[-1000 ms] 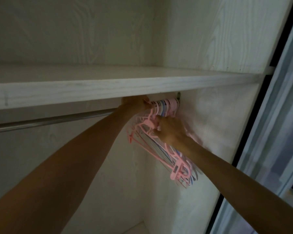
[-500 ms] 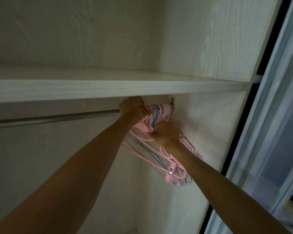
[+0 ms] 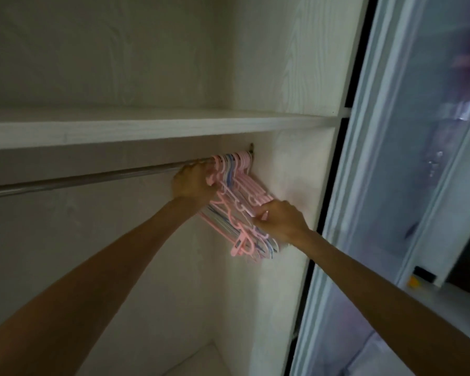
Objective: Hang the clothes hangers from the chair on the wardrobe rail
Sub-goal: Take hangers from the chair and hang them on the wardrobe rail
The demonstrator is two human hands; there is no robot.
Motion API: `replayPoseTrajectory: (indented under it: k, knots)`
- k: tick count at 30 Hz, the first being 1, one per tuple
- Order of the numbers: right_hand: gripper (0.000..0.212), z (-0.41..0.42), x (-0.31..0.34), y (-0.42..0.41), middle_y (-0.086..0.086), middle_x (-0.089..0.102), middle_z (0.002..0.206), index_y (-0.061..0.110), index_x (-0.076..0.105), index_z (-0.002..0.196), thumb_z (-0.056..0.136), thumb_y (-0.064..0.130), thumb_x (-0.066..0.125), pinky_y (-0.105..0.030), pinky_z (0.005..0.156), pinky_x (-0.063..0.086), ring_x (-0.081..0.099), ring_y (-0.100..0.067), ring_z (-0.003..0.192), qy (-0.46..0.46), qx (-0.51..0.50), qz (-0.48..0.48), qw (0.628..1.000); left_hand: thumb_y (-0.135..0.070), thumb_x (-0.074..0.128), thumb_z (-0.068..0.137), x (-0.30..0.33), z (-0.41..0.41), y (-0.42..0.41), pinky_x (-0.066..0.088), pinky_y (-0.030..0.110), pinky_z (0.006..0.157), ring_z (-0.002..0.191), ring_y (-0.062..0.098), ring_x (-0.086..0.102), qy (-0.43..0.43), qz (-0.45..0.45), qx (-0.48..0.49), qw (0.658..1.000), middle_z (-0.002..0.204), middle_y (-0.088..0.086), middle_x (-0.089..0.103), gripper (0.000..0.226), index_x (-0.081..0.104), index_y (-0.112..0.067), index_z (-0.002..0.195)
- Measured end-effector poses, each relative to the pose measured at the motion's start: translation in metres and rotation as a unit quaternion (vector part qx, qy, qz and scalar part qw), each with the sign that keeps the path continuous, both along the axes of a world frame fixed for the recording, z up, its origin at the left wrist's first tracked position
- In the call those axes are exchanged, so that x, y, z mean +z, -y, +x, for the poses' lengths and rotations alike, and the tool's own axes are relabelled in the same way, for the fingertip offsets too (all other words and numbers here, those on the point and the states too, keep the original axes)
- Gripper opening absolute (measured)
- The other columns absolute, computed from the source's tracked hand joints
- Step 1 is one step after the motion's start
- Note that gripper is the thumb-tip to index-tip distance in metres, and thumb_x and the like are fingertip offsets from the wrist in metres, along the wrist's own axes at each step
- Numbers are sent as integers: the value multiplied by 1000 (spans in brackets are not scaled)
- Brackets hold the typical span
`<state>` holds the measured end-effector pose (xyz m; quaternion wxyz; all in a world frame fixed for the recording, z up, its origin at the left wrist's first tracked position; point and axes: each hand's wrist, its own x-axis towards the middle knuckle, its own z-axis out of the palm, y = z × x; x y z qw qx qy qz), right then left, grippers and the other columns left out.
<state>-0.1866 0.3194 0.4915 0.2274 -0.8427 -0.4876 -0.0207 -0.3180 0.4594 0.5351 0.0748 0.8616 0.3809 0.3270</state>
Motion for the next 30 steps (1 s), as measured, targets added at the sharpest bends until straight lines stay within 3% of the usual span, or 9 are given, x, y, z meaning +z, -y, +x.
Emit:
replayPoseTrajectory:
  k: [4, 6, 9, 11, 15, 20, 24, 27, 30]
  knots:
    - [20, -23, -27, 63, 6, 63, 65, 27, 68, 79, 85, 44, 59, -23, 69, 49, 66, -16, 68, -34, -47, -15, 998, -18, 56, 87, -34, -23, 42, 46, 31, 89, 105, 28, 60, 27, -108, -86, 990, 112, 6, 67, 23, 69, -16, 106]
    - [19, -34, -46, 99, 7, 61, 61, 26, 65, 78, 86, 42, 59, -21, 66, 47, 60, -10, 54, -45, -71, -35, 996, -13, 54, 89, -58, -29, 65, 50, 25, 74, 88, 24, 62, 23, -206, -155, 966, 96, 6, 67, 23, 69, -8, 105]
    - [19, -39, -73, 149, 12, 57, 51, 22, 67, 79, 85, 38, 60, -21, 65, 50, 54, -1, 39, -79, -100, -73, 989, -11, 57, 87, -92, -28, 97, 51, 31, 83, 87, 20, 62, 1, -285, -198, 938, 90, 3, 66, 19, 70, -8, 100]
    - [18, -41, -95, 194, 12, 58, 48, 22, 66, 75, 85, 36, 60, -19, 60, 49, 52, 3, 32, -108, -123, -98, 982, -5, 58, 85, -121, -21, 126, 50, 26, 74, 71, 7, 64, -18, -338, -239, 910, 72, -6, 68, 16, 72, -12, 90]
    - [15, -39, -135, 285, 7, 63, 54, 26, 62, 72, 85, 34, 61, -20, 67, 50, 51, 7, 32, -145, -173, -142, 964, 1, 53, 89, -164, -1, 187, 40, 10, 40, 40, -6, 57, -82, -435, -292, 848, 52, -15, 64, 18, 67, -9, 90]
    - [15, -14, -177, 387, 9, 64, 55, 28, 63, 73, 87, 29, 58, -21, 71, 54, 57, 3, 42, -207, -230, -184, 933, -1, 48, 93, -207, 47, 263, 41, 16, 51, 51, 3, 59, -147, -505, -329, 784, 69, -3, 63, 22, 62, -4, 110]
    - [20, 24, -219, 454, 10, 63, 54, 27, 63, 68, 87, 28, 57, -18, 62, 51, 58, 2, 41, -243, -258, -212, 911, -1, 45, 95, -257, 105, 315, 43, 14, 47, 36, -4, 56, -198, -554, -320, 742, 43, -13, 63, 16, 60, -6, 92]
    - [25, 60, -253, 494, 10, 62, 51, 29, 60, 63, 87, 23, 56, -17, 60, 51, 59, 1, 42, -271, -274, -235, 892, -5, 41, 97, -290, 147, 349, 35, 19, 59, 34, -3, 56, -219, -585, -286, 727, 40, -13, 61, 28, 60, -11, 77]
    - [25, 93, -284, 522, 1, 68, 61, 27, 59, 63, 87, 21, 56, -20, 67, 52, 64, -10, 53, -292, -286, -246, 879, -5, 37, 97, -327, 179, 374, 39, 17, 52, 33, -2, 55, -230, -598, -271, 719, 45, -9, 64, 34, 60, -12, 73]
